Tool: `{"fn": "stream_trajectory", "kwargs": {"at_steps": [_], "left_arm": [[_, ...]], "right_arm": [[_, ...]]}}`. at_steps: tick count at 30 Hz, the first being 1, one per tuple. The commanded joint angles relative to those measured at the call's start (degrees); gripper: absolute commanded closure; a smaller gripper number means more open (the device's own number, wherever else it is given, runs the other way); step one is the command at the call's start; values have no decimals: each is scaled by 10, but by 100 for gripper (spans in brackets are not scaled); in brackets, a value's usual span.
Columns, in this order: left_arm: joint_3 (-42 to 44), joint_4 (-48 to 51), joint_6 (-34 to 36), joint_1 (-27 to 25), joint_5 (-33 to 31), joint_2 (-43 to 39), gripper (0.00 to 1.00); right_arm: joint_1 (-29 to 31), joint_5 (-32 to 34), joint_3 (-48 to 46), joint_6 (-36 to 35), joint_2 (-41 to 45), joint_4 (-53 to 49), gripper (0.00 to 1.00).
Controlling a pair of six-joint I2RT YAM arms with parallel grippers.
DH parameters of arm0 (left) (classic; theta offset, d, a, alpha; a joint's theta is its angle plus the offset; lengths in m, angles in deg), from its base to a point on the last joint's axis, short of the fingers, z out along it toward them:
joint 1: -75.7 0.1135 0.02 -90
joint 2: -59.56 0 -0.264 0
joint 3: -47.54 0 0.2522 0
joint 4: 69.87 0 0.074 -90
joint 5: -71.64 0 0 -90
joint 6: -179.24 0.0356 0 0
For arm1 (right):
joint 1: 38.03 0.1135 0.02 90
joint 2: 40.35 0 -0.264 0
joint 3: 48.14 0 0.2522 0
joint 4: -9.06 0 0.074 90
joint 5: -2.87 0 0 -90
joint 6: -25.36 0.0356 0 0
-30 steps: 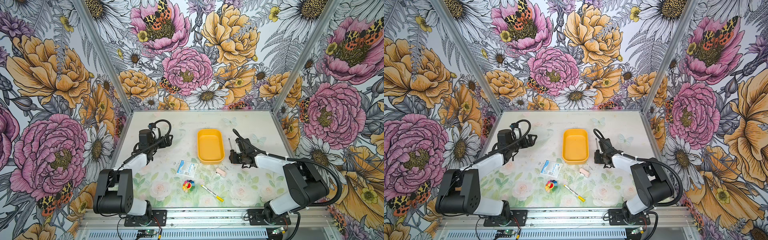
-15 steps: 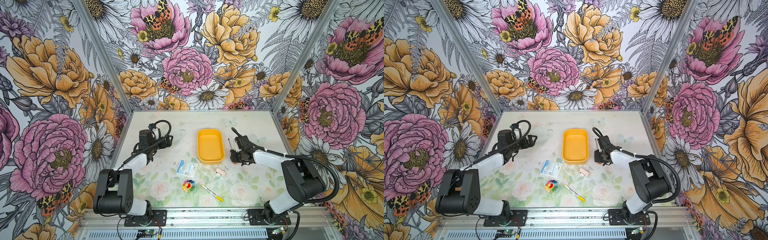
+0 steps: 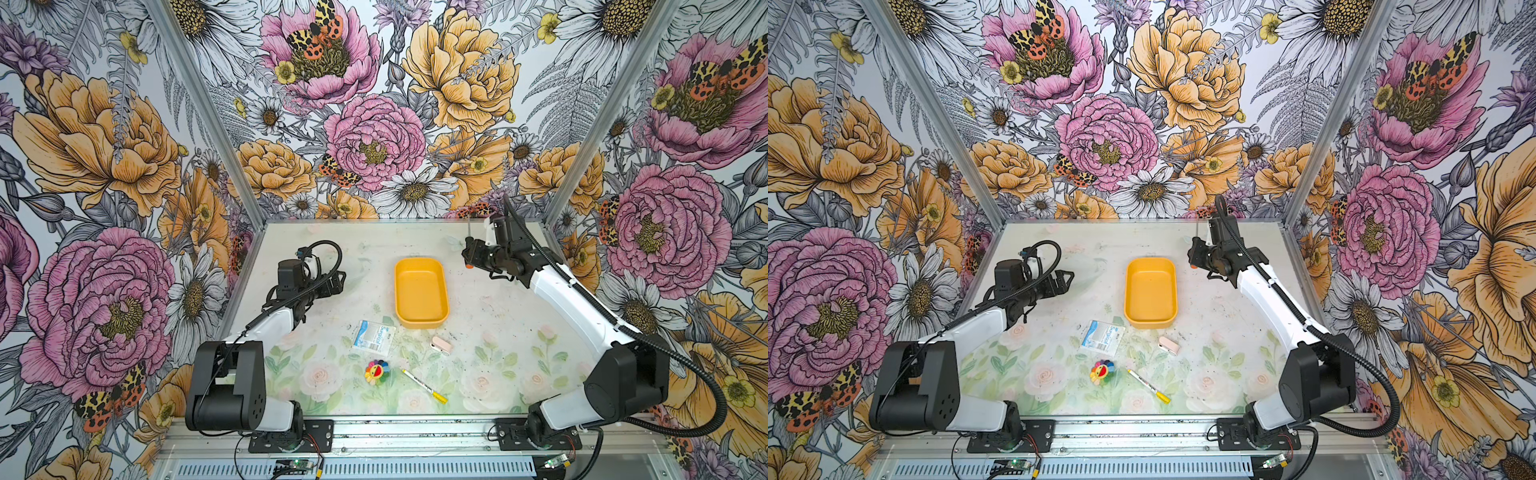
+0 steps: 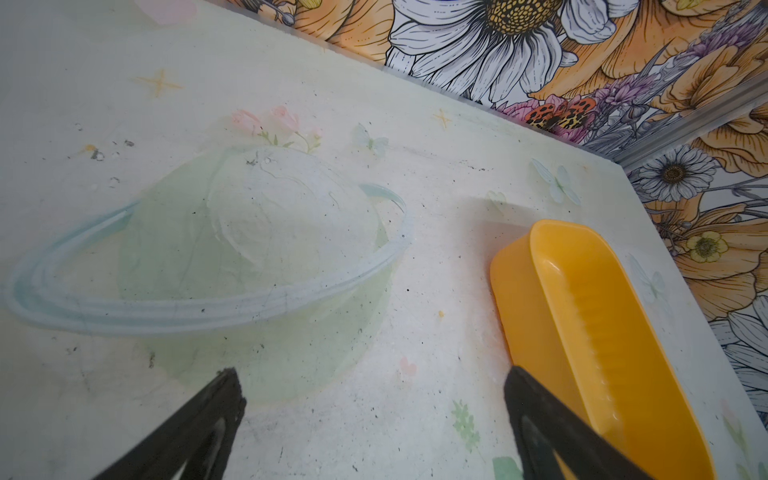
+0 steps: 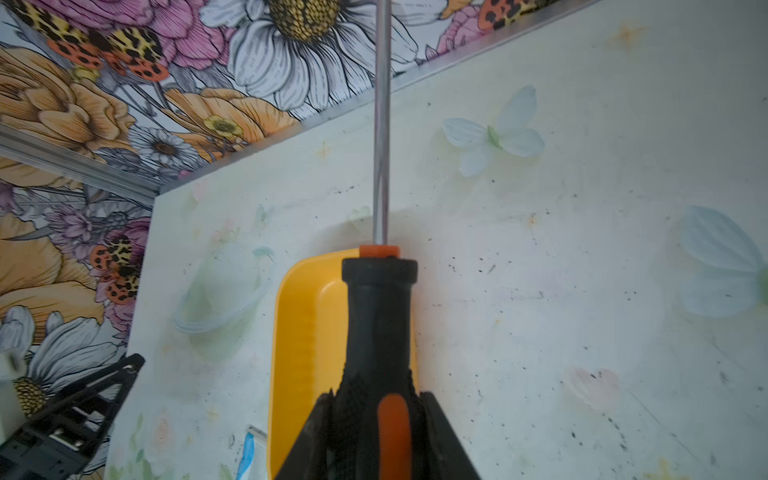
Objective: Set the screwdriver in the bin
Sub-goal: 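Close the right gripper on the screwdriver handle and lift it, then carry the screwdriver with the right gripper over the yellow bin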
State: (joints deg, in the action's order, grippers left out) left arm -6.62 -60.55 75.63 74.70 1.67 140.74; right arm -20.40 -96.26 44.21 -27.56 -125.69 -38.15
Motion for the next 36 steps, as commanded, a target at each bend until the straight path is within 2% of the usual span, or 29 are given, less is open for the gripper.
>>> {"fn": "stream_trajectory", "kwargs": {"at_steps": [1,6,15,23,36], "left_arm": [[-14,0,-3,2,14,-16,1],[-14,4,2,3,13,-23,1],[-13,3,9,3,14,-12,1],[-18,-4,8,3,17,3,1],[-18,-4,8,3,17,11,1]], "right_arm": [[43,-16,50,67,-28,-14,100],[89,-14,69,74,-73,-42,100],[151,-5,17,105,-102,-67,100],[163,-7,-8,121,-125,-70,100],[163,8,3,110,-186,-69,100]]}}
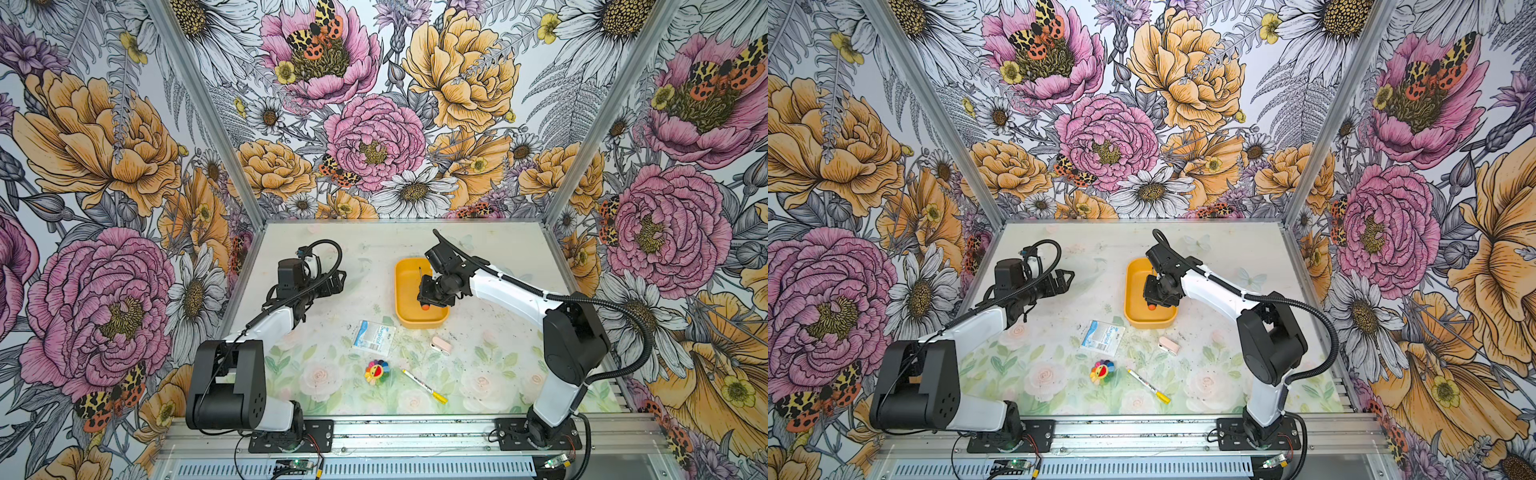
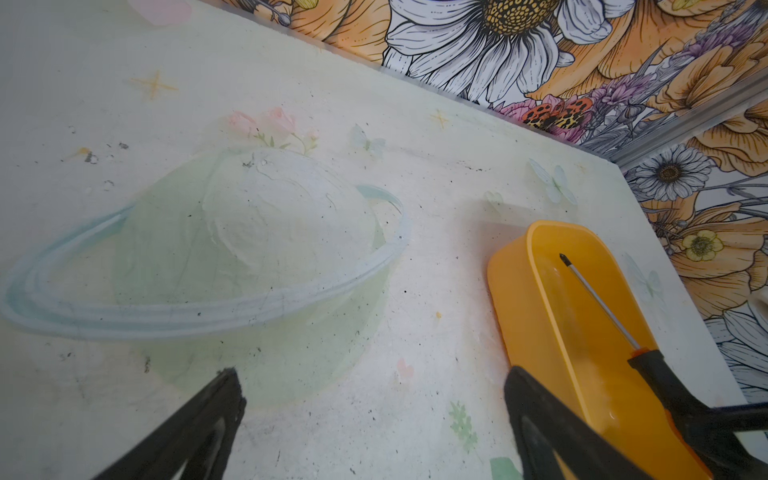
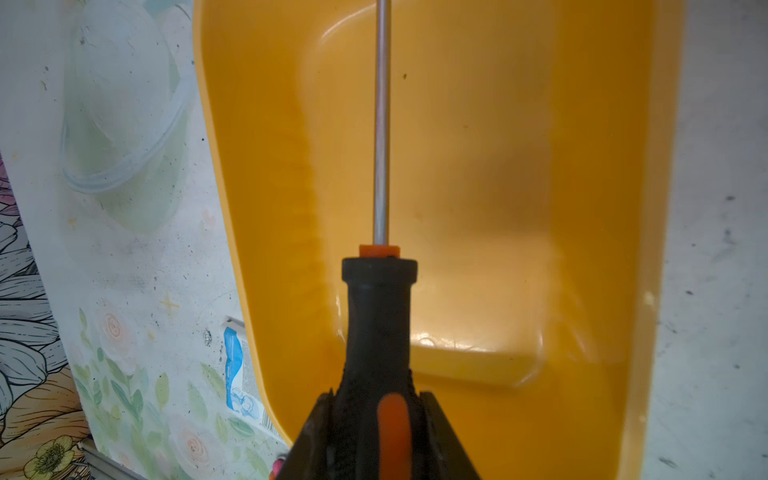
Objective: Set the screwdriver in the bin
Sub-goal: 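Carry the screwdriver with the right gripper over the yellow bin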
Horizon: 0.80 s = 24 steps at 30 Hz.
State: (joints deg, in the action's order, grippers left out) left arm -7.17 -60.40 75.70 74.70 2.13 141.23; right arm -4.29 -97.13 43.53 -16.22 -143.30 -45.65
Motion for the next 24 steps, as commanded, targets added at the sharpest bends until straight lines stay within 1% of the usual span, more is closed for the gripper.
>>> {"fn": "stream_trajectory", "kwargs": {"at_steps": [1,24], "left_arm": [[-13,-5,7,3,13,6,1],[-23,-5,0,-5,14,25,1]], "right_arm": [[2,21,11,-4,-12,6,100],[12,60,37,-25,-77,7,100]]}}
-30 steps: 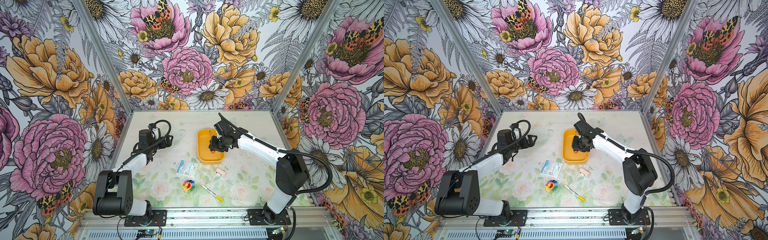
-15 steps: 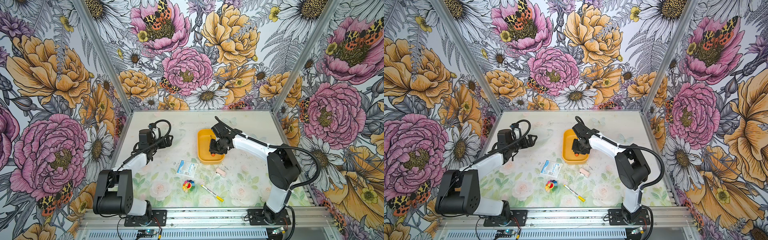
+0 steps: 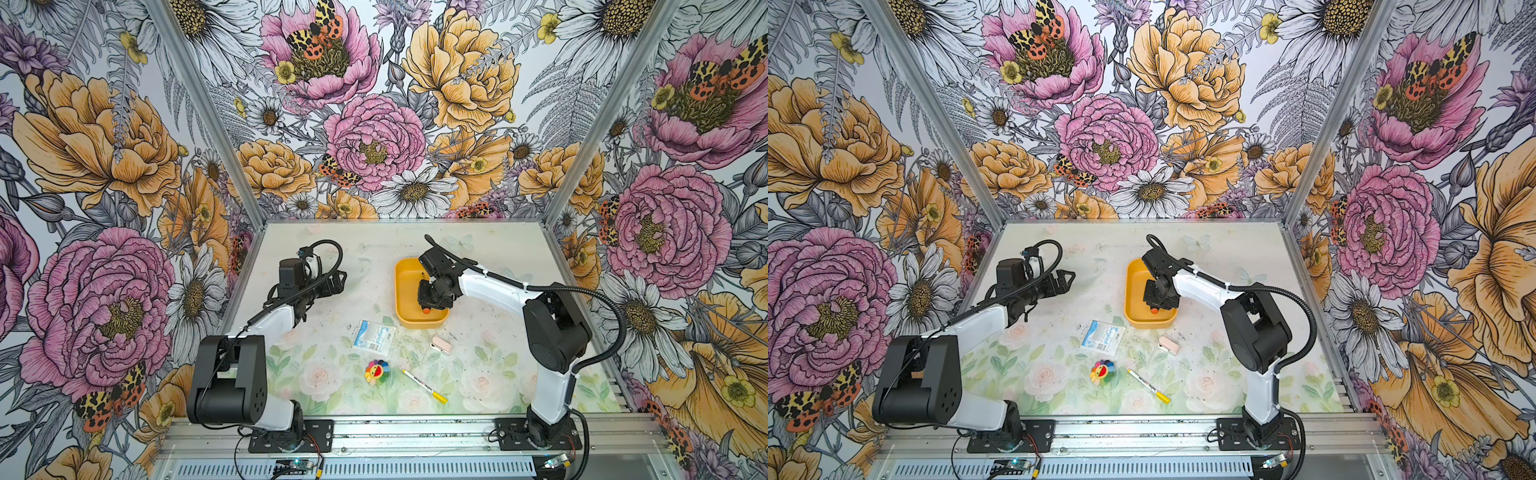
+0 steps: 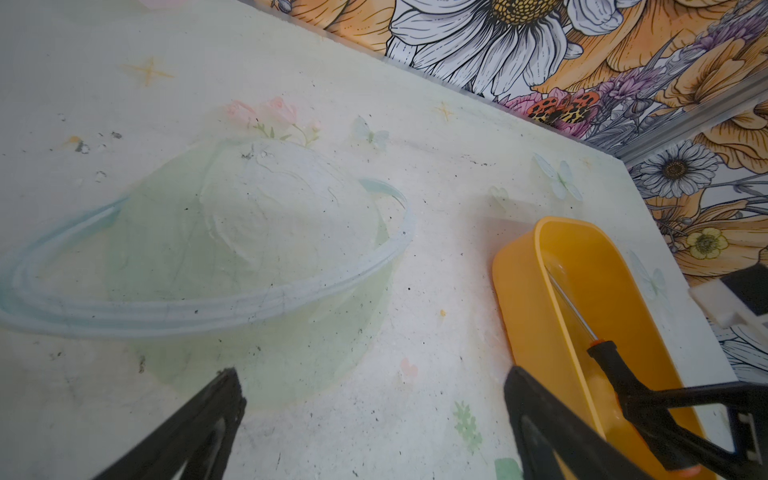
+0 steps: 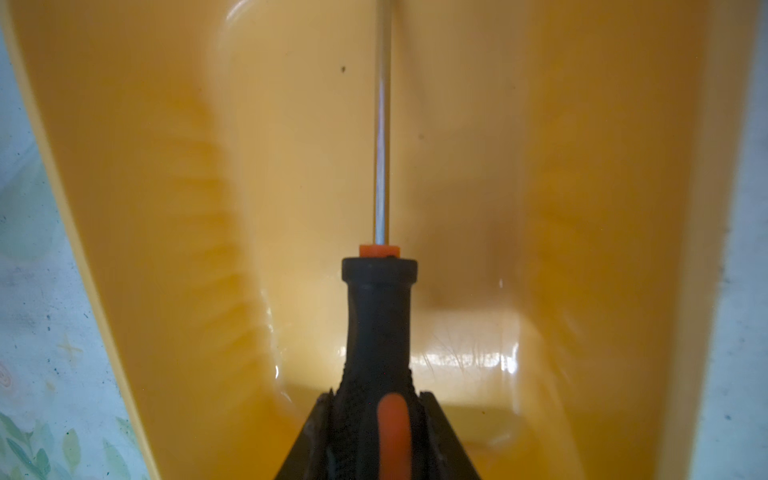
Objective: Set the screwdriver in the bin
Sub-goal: 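Carry the screwdriver with the right gripper over the yellow bin, then lower the screwdriver into the bin and open the right gripper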
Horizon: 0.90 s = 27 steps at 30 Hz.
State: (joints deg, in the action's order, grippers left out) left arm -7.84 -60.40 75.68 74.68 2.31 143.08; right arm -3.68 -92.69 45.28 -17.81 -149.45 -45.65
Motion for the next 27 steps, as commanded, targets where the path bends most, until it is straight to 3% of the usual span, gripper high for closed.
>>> {"fn": "stream_trajectory", "kwargs": {"at_steps": [1,21,27], "left_arm": [[-17,-5,0,-7,11,9,1],[-24,2,2,-14,7,14,1],[-21,3,3,-14,8,13,1]], "right_arm": [[7,17,21,-9,-18,7,100],[11,24,21,-22,-39,6,96],[12,32,7,-21,-37,6,86]]}}
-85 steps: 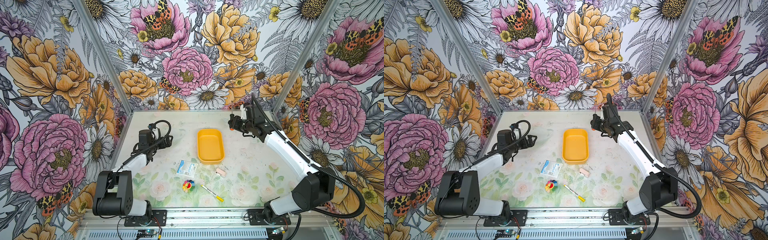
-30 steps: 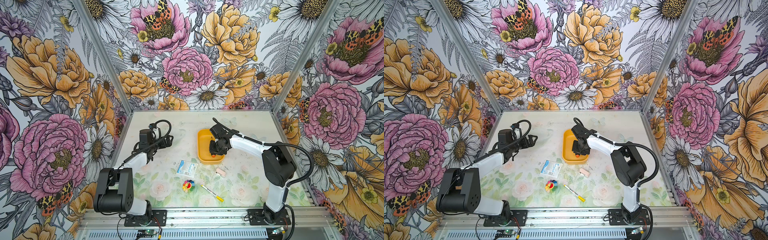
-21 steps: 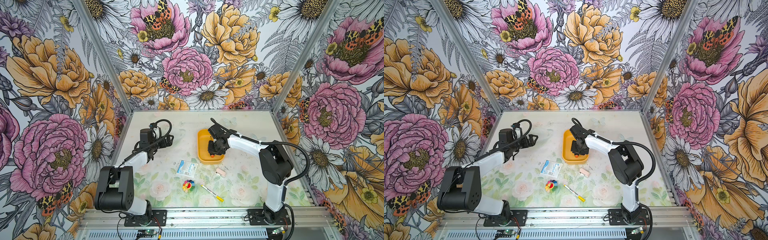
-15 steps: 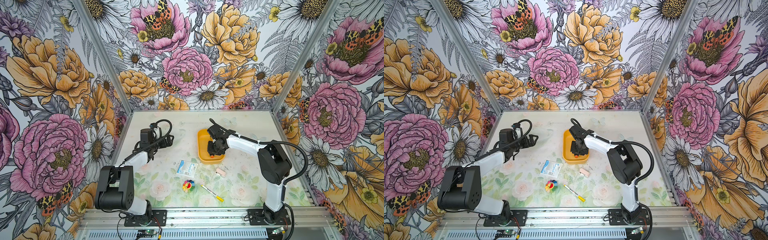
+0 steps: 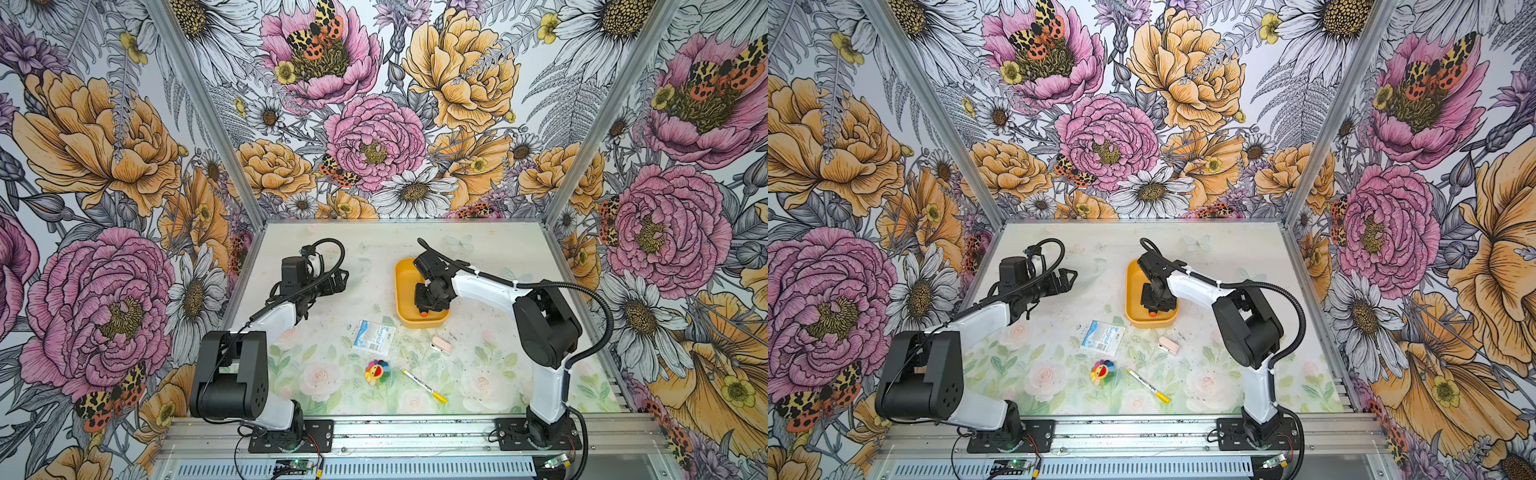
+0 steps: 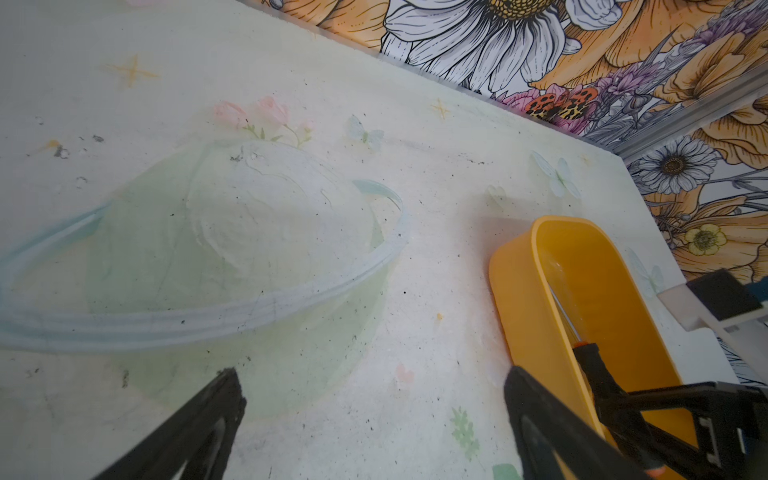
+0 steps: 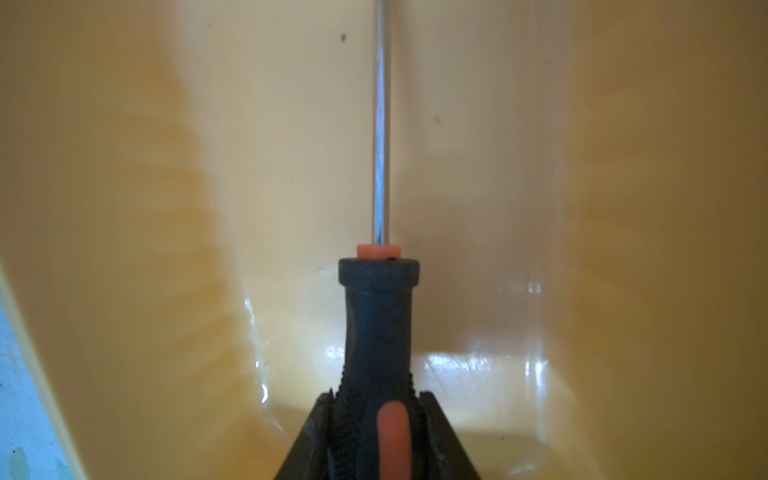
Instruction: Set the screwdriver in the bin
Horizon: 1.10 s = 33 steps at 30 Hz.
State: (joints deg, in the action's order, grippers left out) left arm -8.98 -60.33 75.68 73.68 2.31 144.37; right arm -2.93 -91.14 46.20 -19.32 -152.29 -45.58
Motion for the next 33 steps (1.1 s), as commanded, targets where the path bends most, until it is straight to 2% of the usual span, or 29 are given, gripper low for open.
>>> {"fn": "stream_trajectory", "kwargs": {"at_steps": [1,6,17,21,27,33], "left_arm": [[-11,2,3,-4,8,0,1],[-12,2,3,-4,9,-1,1],[-10,4,3,-6,8,-6,1],[-12,9,5,-6,7,-10,1],[-28,50,16,-6,-7,-39,1],[-25,58,26,-6,-19,-72,1]], "right_arm": [[4,17,-4,-6,-8,5,82],[4,20,-10,-7,-5,5,68],[5,27,-12,-9,5,4,46],[6,33,-11,-21,19,0,41],[7,21,-1,-82,58,-12,36],[7,3,9,-141,100,-21,35]]}}
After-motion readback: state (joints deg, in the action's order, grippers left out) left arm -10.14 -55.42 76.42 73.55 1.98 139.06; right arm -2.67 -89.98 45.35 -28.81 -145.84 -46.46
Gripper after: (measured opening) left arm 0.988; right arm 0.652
